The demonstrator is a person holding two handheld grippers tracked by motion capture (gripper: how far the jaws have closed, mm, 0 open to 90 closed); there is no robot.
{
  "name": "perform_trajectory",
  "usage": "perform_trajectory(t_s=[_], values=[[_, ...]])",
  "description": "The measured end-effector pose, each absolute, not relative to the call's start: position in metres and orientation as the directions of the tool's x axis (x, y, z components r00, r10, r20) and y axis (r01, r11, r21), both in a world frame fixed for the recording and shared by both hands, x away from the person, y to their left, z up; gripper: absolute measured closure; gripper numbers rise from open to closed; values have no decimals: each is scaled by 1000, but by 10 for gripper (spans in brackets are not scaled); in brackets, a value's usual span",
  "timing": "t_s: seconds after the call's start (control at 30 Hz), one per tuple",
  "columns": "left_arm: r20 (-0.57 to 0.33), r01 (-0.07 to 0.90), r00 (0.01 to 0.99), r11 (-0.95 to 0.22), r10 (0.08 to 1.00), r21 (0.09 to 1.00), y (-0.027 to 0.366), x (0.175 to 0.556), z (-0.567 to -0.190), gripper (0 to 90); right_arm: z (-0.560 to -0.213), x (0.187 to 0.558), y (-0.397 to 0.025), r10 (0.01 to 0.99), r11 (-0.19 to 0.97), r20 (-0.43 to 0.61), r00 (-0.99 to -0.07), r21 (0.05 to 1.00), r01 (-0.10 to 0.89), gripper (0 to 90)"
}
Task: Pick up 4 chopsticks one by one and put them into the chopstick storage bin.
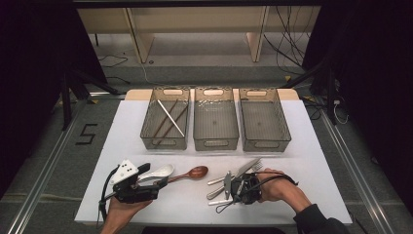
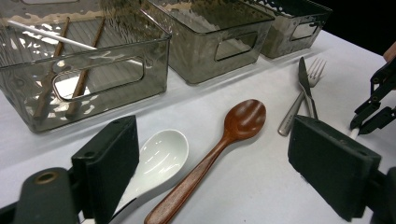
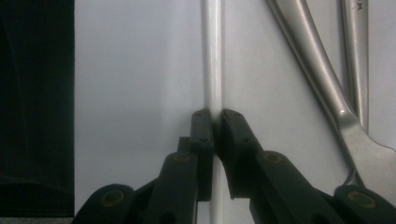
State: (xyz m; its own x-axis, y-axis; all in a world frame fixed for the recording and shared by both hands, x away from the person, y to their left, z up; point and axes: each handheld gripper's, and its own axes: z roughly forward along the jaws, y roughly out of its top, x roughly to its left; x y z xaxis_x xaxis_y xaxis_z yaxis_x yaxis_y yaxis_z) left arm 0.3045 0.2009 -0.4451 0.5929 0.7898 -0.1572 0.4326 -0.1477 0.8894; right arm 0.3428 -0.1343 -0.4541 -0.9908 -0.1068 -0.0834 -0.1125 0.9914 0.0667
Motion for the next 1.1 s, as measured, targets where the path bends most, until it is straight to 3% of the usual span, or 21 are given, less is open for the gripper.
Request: perform_trajectory(t_s=[0.73,1.1], values=[[-156,434,592,-150,791,889,201,305,-445,159,-435,344,-139,-88,986,-77,-993,134,-98,853],[-152,430,592,-151,791,890,202,305,-445,159,-401,363,-137,49,953,-113,-992,303,13,853]])
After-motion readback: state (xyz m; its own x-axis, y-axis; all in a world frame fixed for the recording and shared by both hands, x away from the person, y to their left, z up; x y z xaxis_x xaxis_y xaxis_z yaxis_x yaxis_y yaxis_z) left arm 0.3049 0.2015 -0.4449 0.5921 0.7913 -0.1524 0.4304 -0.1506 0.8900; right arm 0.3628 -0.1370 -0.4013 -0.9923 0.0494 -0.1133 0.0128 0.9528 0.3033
